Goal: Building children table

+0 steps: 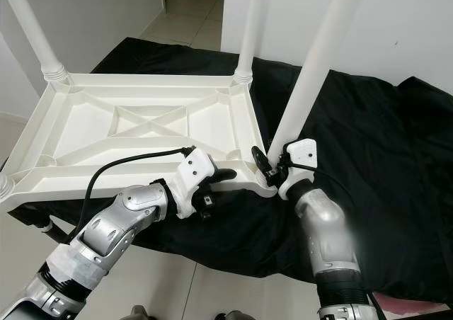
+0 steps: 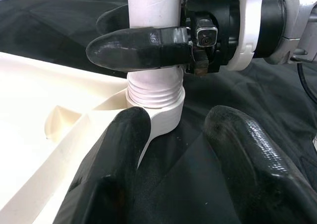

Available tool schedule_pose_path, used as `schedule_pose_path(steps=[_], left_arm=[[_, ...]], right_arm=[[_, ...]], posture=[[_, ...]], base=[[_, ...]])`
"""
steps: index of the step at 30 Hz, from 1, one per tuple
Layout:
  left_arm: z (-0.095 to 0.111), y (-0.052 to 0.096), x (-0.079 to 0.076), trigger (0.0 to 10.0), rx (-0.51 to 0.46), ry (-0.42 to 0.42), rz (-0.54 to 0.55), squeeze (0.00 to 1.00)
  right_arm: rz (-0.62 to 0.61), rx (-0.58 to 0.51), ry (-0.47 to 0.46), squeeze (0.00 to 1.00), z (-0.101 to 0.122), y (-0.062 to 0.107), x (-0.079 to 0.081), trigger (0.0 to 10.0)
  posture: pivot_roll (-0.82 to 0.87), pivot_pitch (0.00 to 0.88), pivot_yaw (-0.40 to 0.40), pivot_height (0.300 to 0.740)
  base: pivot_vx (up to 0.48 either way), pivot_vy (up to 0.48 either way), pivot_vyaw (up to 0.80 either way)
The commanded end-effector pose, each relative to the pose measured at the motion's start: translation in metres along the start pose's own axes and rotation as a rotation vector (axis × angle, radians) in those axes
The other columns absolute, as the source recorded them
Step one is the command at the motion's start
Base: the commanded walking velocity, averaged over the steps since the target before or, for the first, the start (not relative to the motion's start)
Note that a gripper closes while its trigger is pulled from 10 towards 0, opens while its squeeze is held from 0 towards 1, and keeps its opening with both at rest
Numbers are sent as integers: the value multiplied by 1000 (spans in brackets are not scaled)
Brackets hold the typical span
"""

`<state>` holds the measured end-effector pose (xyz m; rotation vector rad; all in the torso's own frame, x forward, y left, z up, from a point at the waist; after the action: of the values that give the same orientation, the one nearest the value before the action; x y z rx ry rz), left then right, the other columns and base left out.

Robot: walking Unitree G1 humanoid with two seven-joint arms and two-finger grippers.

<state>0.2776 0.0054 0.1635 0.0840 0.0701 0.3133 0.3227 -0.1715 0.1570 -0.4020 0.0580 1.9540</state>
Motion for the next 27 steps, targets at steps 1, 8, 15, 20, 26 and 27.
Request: schedule_pose_path(steps=[1,8,15,20,26,27], left_arm=[[-1,0,-3,10000,17,-10,-47,0],[-1,-1,-4,10000,18,-11,-52,0],[-1,-1,-4,10000,19,-11,-55,0],[-1,0,-4,10000,20,-10,-55,0],[-2,-1,-4,10000,22,-8,-59,0],[-2,-1,-4,10000,22,-8,-59,0]], right_arm=[[24,37,-22,0,-11,5,5,0],[-33,76,-35,0,-13,4,3,10000],[-152,127,-80,0,-9,2,6,10000],[-280,176,-109,0,-11,5,9,10000],[-514,256,-151,0,-17,13,19,10000],[-514,256,-151,0,-17,13,19,10000]], posture=[[-7,57,-57,740],[-11,58,-53,740],[-10,58,-52,740],[-10,59,-51,740],[-14,63,-50,740],[-14,63,-50,740]], base=[[0,0,0],[0,0,0],[0,0,0],[0,0,0],[0,0,0],[0,0,0]])
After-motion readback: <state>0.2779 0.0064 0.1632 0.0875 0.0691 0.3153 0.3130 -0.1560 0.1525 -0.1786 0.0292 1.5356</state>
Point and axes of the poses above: a point about 5 cm out from each wrist's last joint towards the gripper, its own y axis pointing back from the gripper into the wrist, its own z axis along the axis of the wrist's last joint, x = y × z, the point moved 2 cm from there along -y, pointing out of the wrist towards the gripper, and after that the axes turned 12 degrees about y, right-handed, at the moved point
